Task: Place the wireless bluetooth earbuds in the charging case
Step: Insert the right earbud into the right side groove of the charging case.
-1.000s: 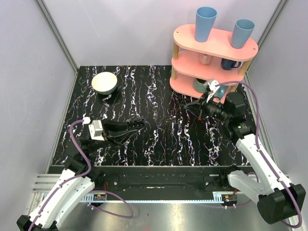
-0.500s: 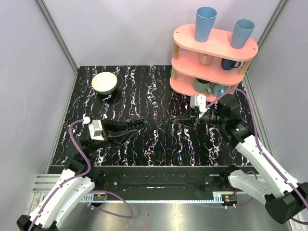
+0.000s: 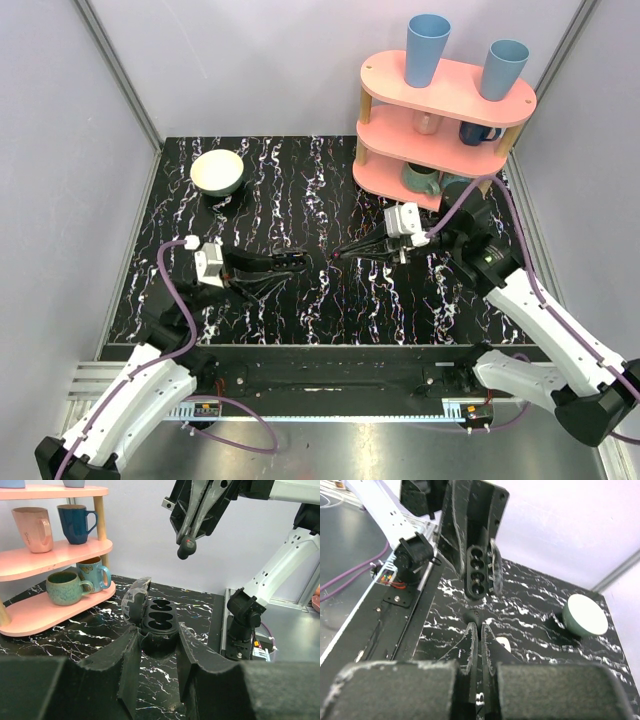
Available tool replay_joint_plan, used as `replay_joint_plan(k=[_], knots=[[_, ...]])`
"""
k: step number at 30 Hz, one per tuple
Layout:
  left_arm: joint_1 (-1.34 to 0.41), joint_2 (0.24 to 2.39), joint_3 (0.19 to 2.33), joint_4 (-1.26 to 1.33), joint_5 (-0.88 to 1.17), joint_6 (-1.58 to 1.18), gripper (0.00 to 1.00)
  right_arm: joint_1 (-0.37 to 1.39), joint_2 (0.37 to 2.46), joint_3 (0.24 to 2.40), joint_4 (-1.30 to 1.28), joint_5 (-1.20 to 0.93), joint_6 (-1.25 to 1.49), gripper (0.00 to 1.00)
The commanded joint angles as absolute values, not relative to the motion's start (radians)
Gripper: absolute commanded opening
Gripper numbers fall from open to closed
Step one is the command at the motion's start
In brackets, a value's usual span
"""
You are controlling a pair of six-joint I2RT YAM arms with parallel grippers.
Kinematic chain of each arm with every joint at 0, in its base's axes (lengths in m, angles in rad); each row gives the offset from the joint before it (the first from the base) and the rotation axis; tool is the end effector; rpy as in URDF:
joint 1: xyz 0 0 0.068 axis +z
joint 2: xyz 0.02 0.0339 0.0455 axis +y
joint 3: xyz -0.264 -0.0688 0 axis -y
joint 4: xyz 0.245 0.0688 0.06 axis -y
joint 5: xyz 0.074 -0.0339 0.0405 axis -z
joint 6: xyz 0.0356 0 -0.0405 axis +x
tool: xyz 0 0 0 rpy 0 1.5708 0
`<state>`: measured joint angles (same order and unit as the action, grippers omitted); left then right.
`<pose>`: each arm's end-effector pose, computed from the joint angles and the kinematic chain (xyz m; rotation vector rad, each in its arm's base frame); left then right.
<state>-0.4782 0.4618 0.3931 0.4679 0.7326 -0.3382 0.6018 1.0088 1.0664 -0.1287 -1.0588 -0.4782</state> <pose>0.0998 -0.0786 0.3132 0.7628 1.1289 -1.1210 0.1569 0.1454 0.4044 -1.4586 0.8583 0.9533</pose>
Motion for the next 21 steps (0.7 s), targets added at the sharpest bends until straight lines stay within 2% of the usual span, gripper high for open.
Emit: replay_joint_plan(k=[1, 11, 21], knots=[[-0.482, 0.474, 0.422, 0.549, 0.775, -0.357, 0.0, 0.67, 1.046, 1.132, -0.12, -1.081, -0.529, 0.0], [-0.482, 0.499, 0.403, 0.623, 0.804, -0.391, 0.0, 0.778, 1.143, 1.187, -0.137, -1.039, -0.601, 0.0], [-0.48, 0.515, 0.362, 0.699, 0.775, -0.422, 0.0, 0.801, 1.175, 1.219, -0.143, -0.991, -0.63, 0.0]])
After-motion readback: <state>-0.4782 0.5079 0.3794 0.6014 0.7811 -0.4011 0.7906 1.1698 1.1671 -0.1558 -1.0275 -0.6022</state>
